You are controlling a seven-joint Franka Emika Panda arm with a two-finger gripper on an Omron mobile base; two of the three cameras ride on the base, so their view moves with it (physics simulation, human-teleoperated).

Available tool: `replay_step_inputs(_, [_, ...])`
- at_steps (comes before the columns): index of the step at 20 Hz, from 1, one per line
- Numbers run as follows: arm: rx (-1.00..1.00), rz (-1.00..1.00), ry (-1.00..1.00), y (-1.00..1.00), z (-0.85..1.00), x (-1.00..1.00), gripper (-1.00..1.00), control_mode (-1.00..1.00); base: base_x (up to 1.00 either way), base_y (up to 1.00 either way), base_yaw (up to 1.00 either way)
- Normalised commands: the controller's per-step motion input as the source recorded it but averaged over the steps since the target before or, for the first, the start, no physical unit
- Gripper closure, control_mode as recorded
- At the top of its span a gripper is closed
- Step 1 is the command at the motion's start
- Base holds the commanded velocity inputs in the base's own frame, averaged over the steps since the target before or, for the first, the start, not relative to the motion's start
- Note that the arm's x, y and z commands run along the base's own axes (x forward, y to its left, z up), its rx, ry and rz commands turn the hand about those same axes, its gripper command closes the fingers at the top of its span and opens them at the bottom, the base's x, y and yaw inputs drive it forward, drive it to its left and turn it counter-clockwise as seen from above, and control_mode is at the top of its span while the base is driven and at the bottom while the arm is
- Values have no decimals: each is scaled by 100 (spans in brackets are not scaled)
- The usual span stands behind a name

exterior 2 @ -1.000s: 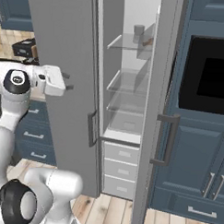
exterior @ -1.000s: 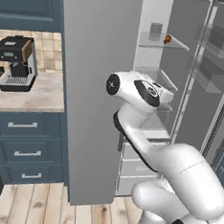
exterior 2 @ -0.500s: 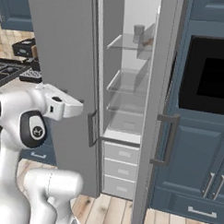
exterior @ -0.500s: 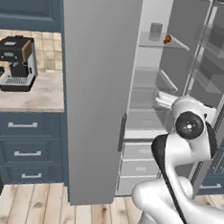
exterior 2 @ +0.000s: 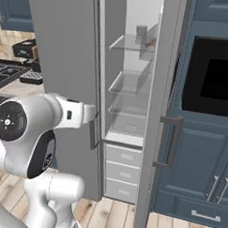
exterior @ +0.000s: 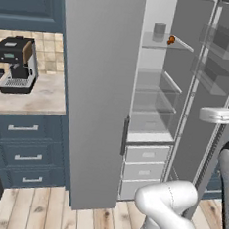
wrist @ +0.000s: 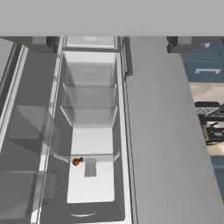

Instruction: Pick up the frozen chicken drumstick from the freezer, place it on any shelf in the fridge, and close the fridge and freezer doors when done.

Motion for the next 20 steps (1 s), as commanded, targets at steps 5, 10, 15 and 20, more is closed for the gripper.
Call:
replay_step_inputs(5, [-4, 38, 12, -38, -5, -100, -100, -100, 0, 0, 0])
replay_step_inputs(10, [1, 2, 2, -45, -2, -41, -100, -100, 0, 0, 0])
replay_step_inputs(15, [6, 7, 3, -57, 0, 28, -100, -100, 0, 0, 0])
replay_step_inputs(20, [12, 8, 0, -84, 0, 12, -100, -100, 0, 0, 0])
